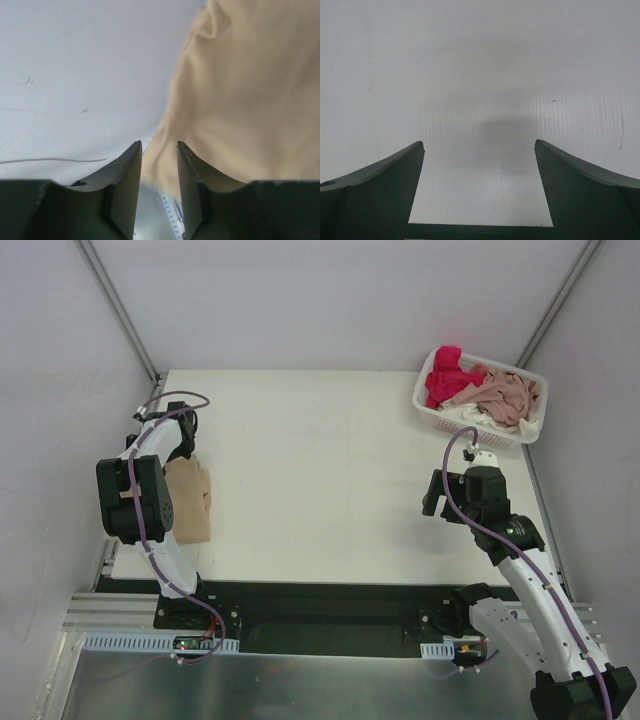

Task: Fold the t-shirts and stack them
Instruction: Put the neatly folded tshirt into the corner of the board with the left arm

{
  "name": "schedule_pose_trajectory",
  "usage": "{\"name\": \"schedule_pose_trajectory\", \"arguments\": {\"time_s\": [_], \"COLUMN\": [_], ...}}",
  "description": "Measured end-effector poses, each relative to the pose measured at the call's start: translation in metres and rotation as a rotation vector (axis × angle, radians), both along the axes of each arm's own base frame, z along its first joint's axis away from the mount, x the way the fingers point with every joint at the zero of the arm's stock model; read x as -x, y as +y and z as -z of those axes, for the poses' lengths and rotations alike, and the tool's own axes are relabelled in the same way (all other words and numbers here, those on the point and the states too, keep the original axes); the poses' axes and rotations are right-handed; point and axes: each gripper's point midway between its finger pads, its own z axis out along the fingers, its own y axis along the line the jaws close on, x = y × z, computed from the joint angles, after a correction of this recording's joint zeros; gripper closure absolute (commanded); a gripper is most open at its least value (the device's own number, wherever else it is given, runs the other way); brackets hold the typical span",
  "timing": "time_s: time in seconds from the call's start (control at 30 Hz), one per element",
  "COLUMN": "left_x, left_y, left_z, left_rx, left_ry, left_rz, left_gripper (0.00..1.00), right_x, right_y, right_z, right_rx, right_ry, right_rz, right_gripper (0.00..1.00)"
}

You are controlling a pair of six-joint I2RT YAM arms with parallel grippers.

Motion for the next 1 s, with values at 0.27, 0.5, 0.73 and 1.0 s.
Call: {"name": "schedule_pose_trajectory", "arguments": {"time_s": [0.27,0.5,0.73,1.0], "left_x": [-0.003,-0.021,-0.041,-0.046], "left_y": [-0.005,-0.049,-0.118,-0.162], "left_z": [-0.005,-0.02,0.005,0.048], "left_rx": [0.045,0.225,0.601,0.797], "left_ry": [-0.032,-0.179,-0.347,-0.39], "left_rz": [-0.026,0.016,0.015,-0.015], "left_gripper": [0.01,0.01,0.01,0.38], "right_x": [0.0,0.001,0.001,0.002], "right_y": [0.0,0.002,0.003,0.003], "right_z": [-0.002,-0.002,-0.002,-0.005], "right_rx": [-0.005,-0.014,-0.019,-0.024], "right_ry": [-0.01,-0.007,-0.006,-0.019], "right_rz": [0.001,-0.01,-0.016,-0.017], "right_gripper": [0.03,0.03,0.03,0.03]}}
